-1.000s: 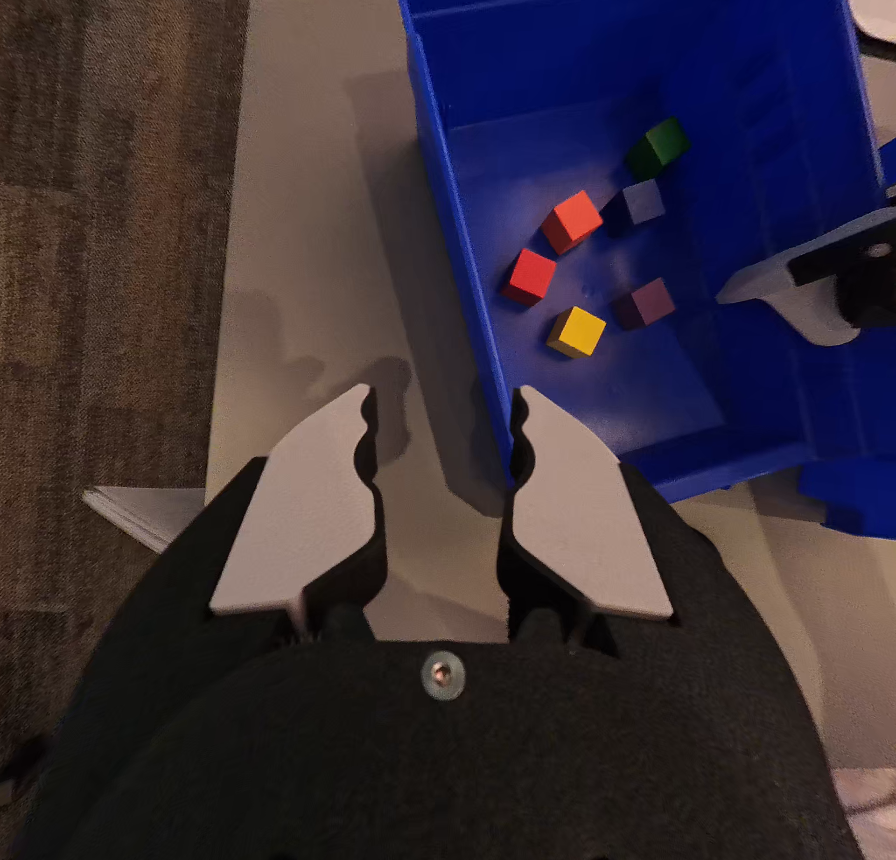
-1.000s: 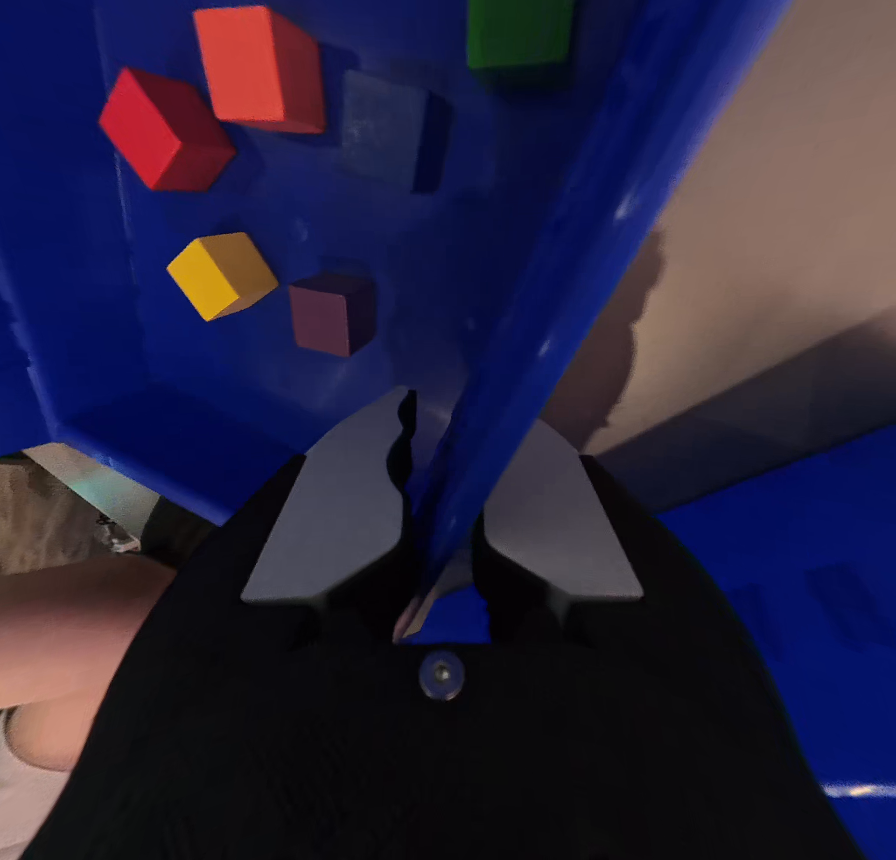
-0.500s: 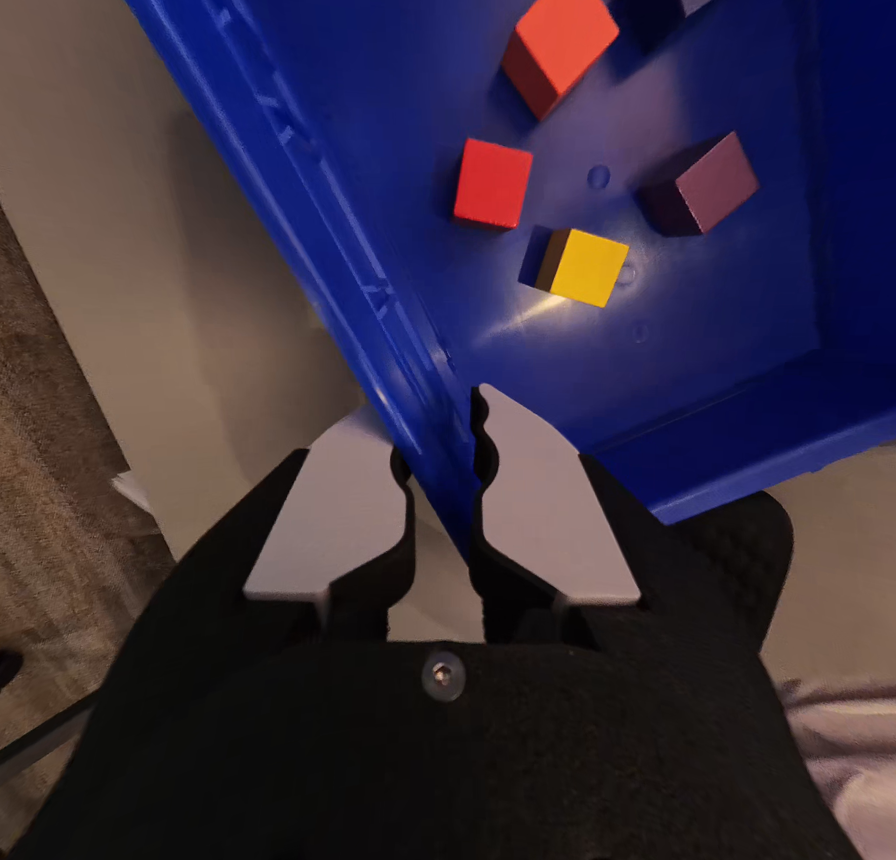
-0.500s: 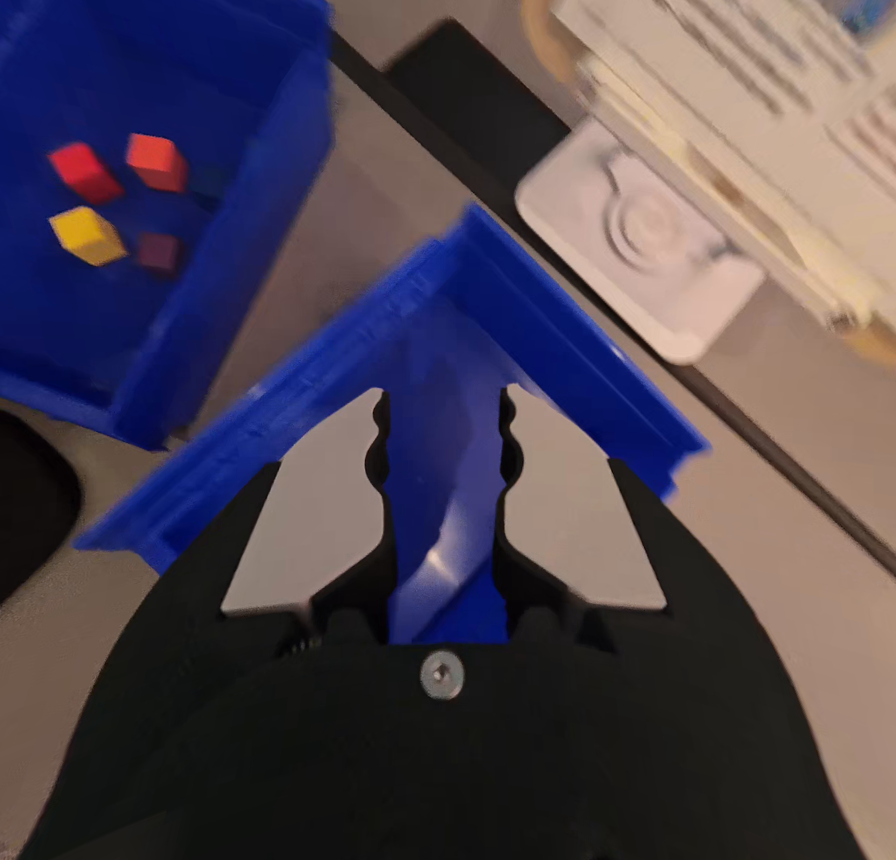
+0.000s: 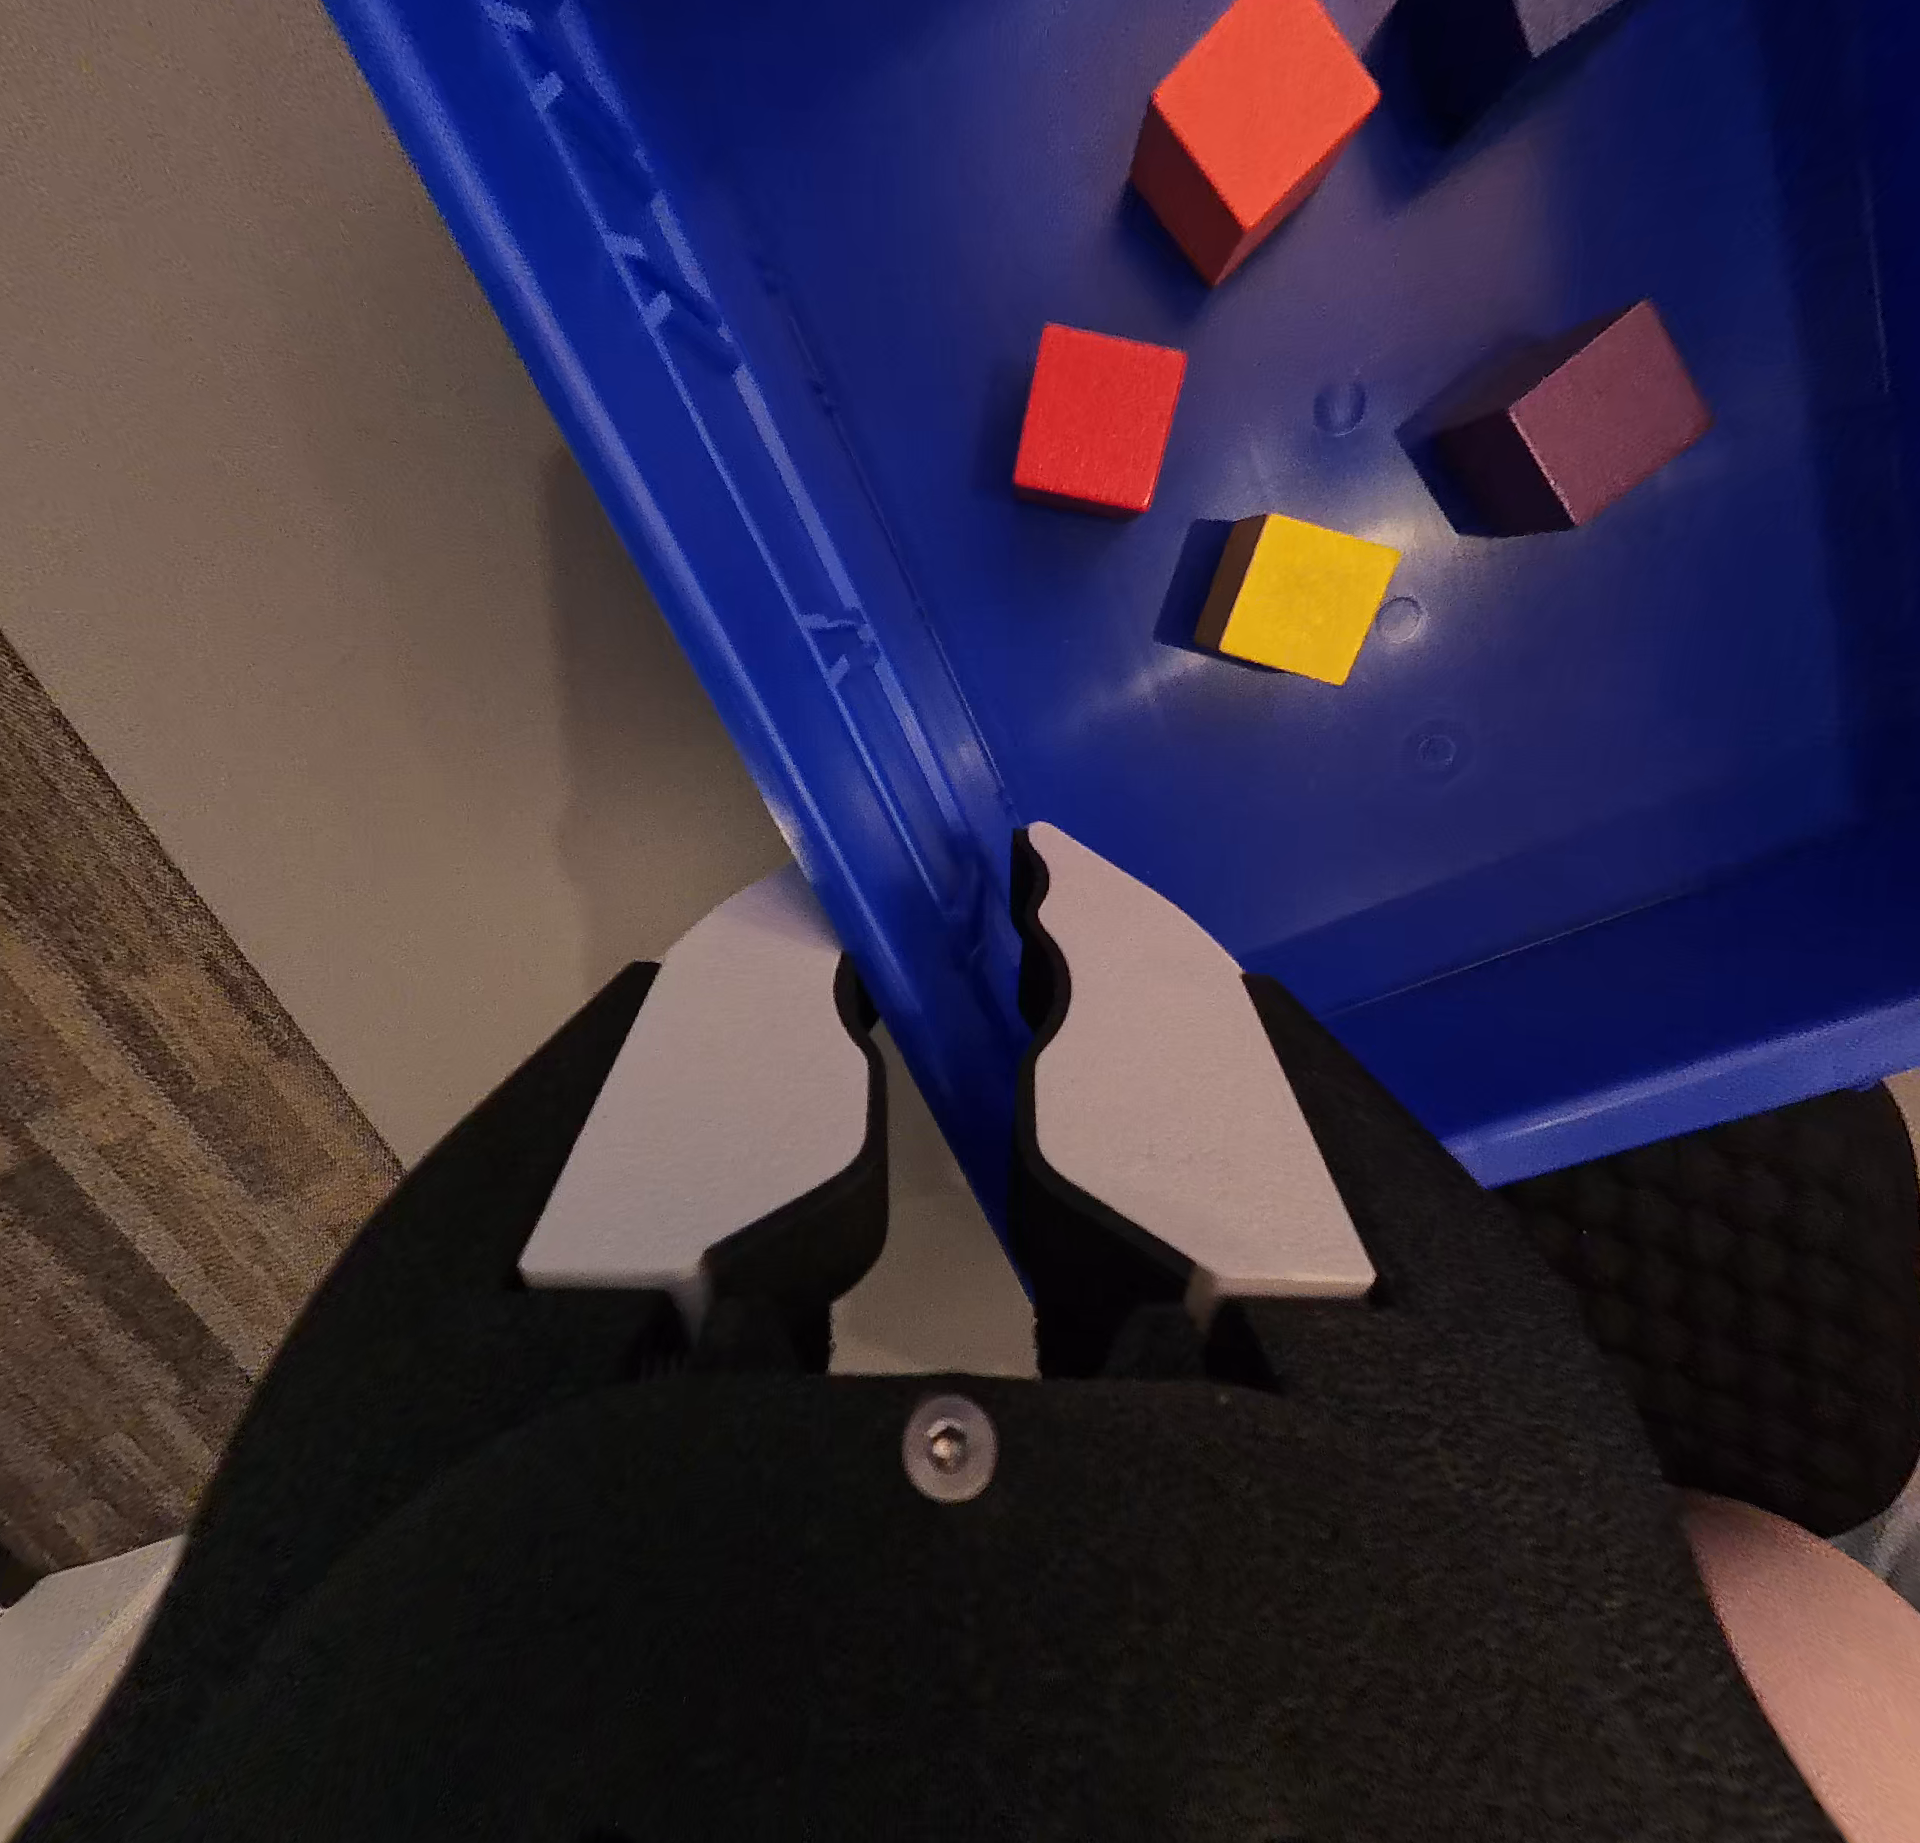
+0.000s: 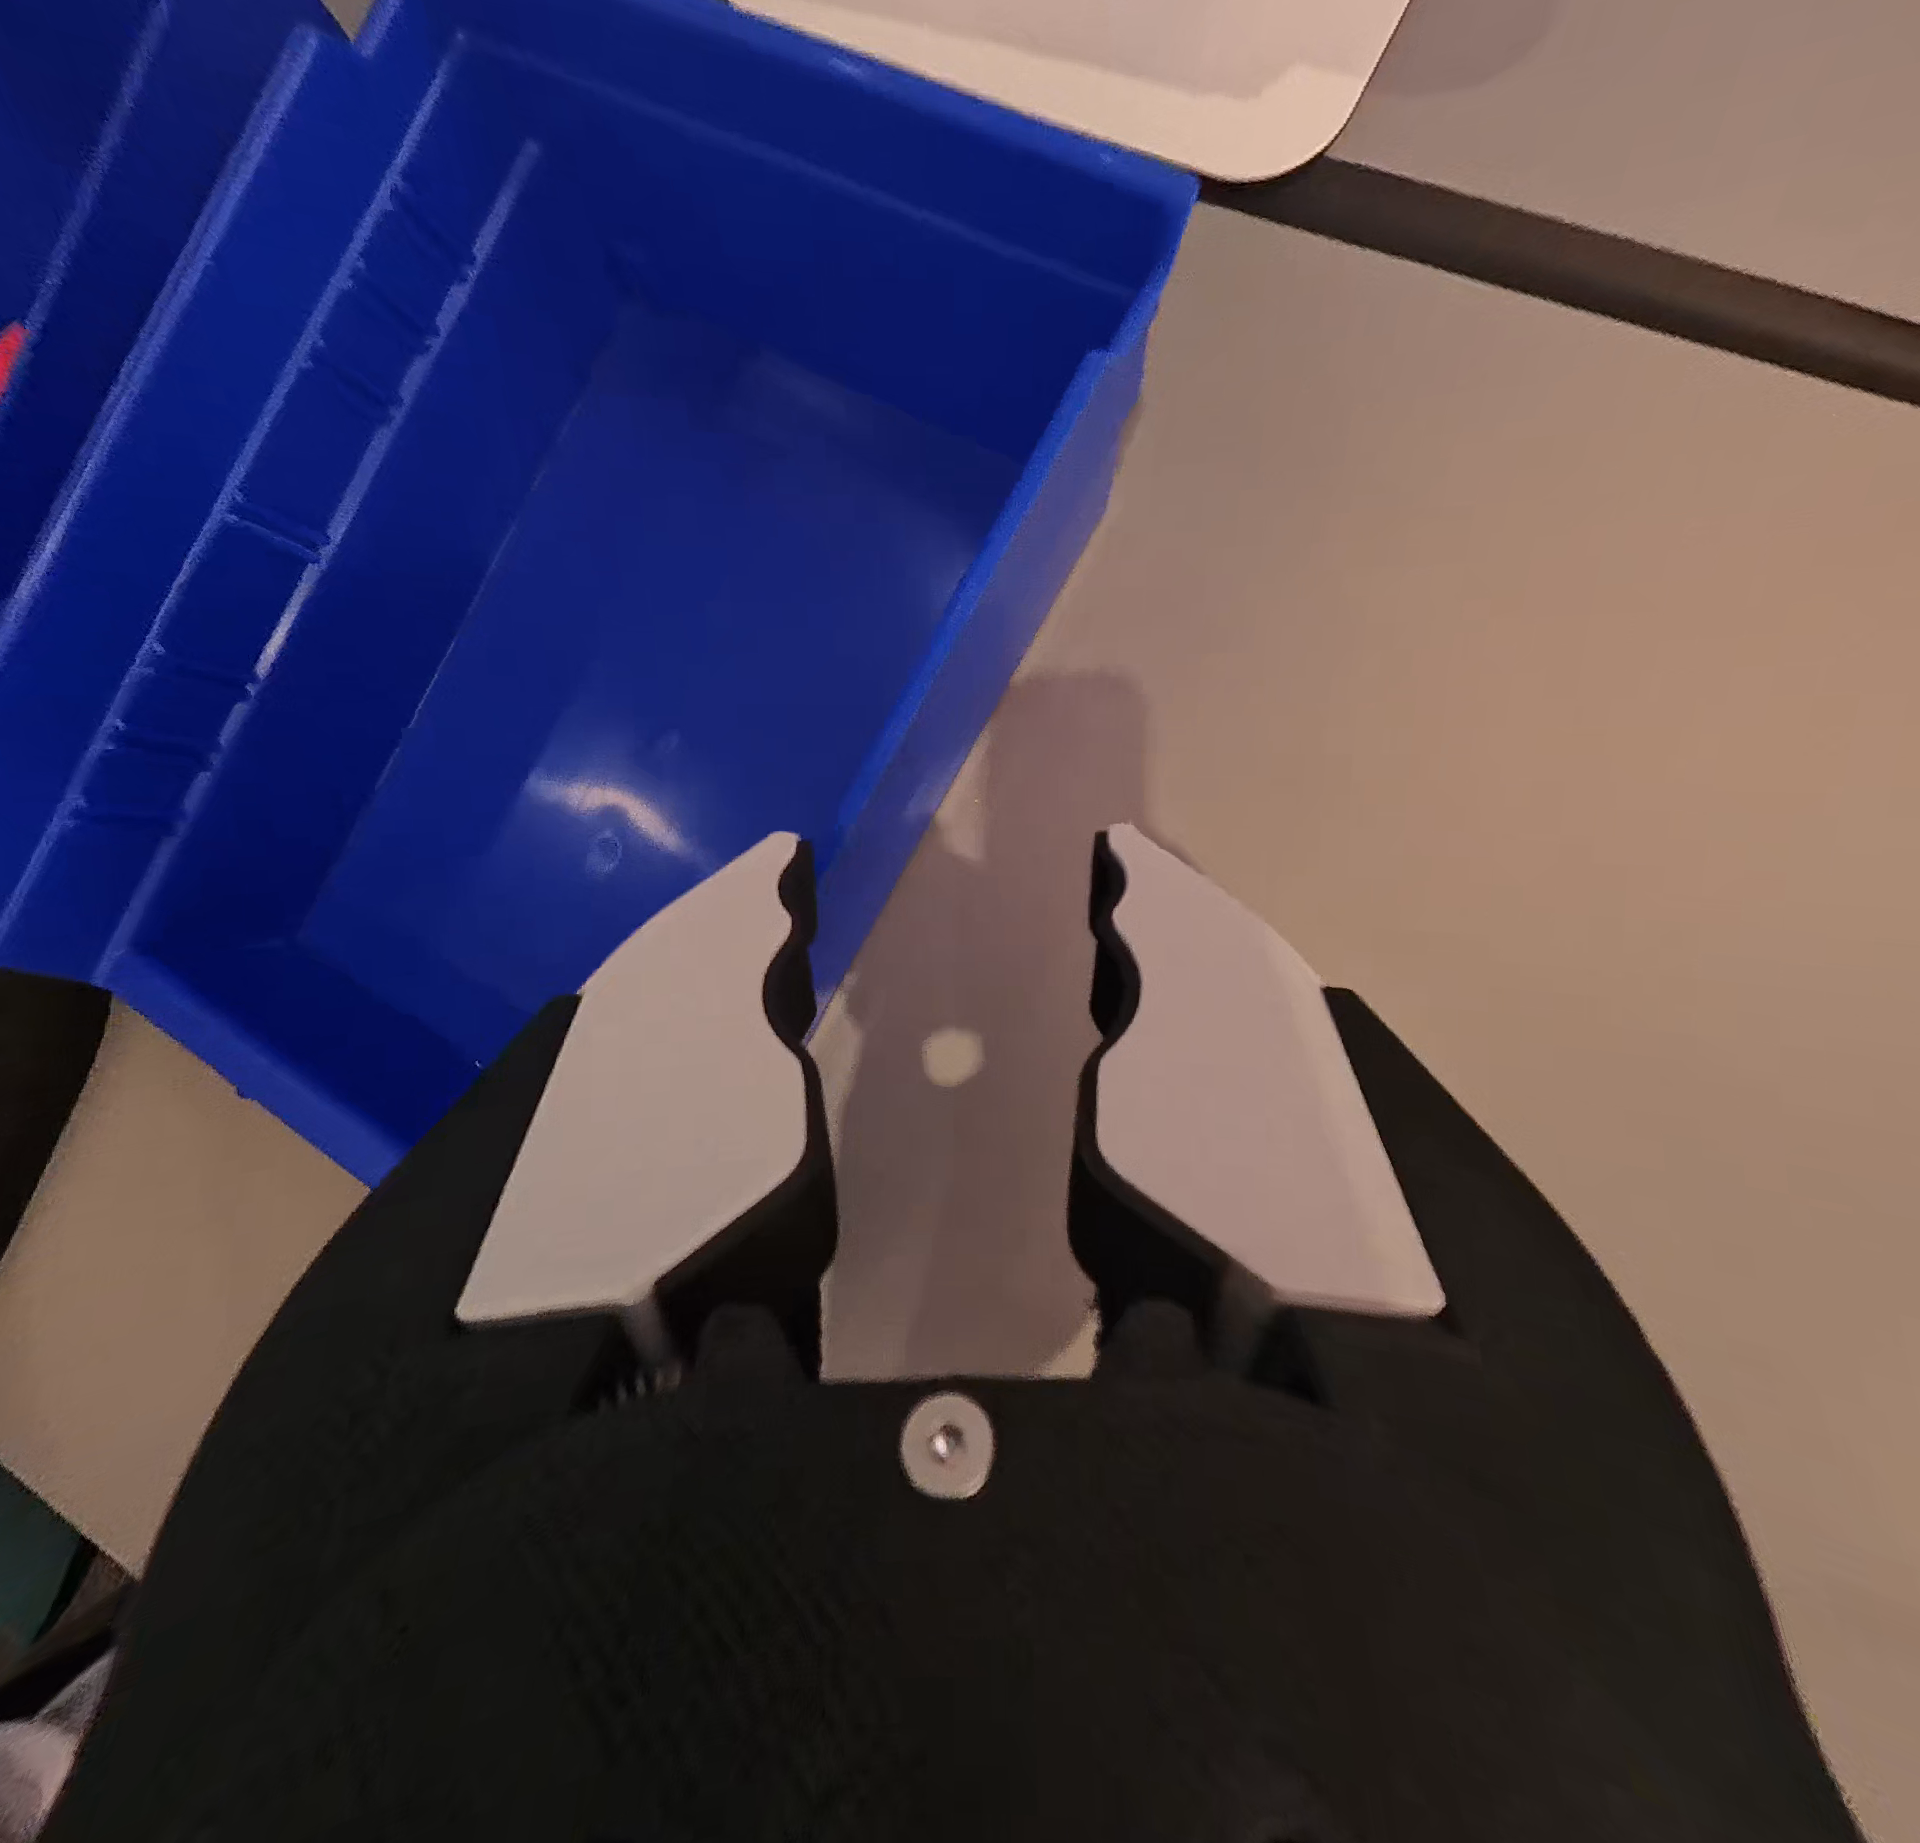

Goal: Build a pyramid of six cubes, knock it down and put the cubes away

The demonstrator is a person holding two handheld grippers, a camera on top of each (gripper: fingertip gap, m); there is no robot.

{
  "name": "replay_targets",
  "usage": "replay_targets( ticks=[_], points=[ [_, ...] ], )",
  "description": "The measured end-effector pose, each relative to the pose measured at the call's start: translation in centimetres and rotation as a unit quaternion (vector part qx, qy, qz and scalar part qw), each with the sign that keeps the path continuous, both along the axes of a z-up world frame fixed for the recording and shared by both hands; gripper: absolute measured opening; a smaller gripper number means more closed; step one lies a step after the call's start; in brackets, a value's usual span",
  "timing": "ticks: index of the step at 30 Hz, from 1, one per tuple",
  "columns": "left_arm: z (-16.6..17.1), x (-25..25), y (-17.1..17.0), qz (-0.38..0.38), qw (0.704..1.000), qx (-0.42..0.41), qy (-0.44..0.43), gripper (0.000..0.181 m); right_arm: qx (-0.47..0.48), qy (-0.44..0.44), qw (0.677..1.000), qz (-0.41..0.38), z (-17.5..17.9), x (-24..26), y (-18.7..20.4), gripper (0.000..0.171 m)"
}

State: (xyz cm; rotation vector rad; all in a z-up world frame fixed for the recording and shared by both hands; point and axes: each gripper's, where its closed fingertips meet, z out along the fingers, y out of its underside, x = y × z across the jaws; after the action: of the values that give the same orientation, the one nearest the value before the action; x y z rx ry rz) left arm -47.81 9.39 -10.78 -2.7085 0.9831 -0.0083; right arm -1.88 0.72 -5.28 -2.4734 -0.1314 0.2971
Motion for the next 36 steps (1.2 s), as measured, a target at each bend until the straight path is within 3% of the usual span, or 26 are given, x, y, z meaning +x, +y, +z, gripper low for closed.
replay_targets(
  ticks=[5,11,16,17,19,22,29,36],
  points=[
    [0.0,0.1,-0.1,0.001,1.000,-0.003,-0.002,0.020,-0.004,0.013,1.000,-0.025,0.8,-0.4,0.1,0.060],
    [0.4,0.3,-0.3,0.004,1.000,0.005,-0.018,0.029,-0.089,-0.037,0.995,-0.036,-2.5,-0.8,-0.3,0.069],
    [3.5,-1.0,-0.2,0.060,0.996,0.054,-0.045,0.034,-0.166,-0.019,0.986,-0.010,-5.0,-2.6,-0.5,0.067],
    [4.3,-1.4,-0.4,0.066,0.994,0.068,-0.045,0.034,-0.189,-0.017,0.982,-0.004,-5.6,-2.9,-0.7,0.063],
    [6.2,-2.1,-0.6,0.078,0.990,0.106,-0.043,0.037,-0.228,0.005,0.974,0.013,-6.4,-3.8,-0.8,0.028],
    [8.9,-2.4,-1.1,0.085,0.983,0.158,-0.050,0.032,-0.247,0.001,0.969,-0.010,-6.9,-2.6,-0.3,0.012],
    [11.8,0.1,-1.5,0.040,0.974,0.219,-0.041,0.029,-0.254,-0.004,0.967,-0.009,-7.0,1.9,0.0,0.008],
    [13.2,2.1,-1.7,0.019,0.969,0.242,-0.048,0.028,-0.252,-0.003,0.966,-0.060,-7.1,11.6,-2.5,0.008]
  ],
)
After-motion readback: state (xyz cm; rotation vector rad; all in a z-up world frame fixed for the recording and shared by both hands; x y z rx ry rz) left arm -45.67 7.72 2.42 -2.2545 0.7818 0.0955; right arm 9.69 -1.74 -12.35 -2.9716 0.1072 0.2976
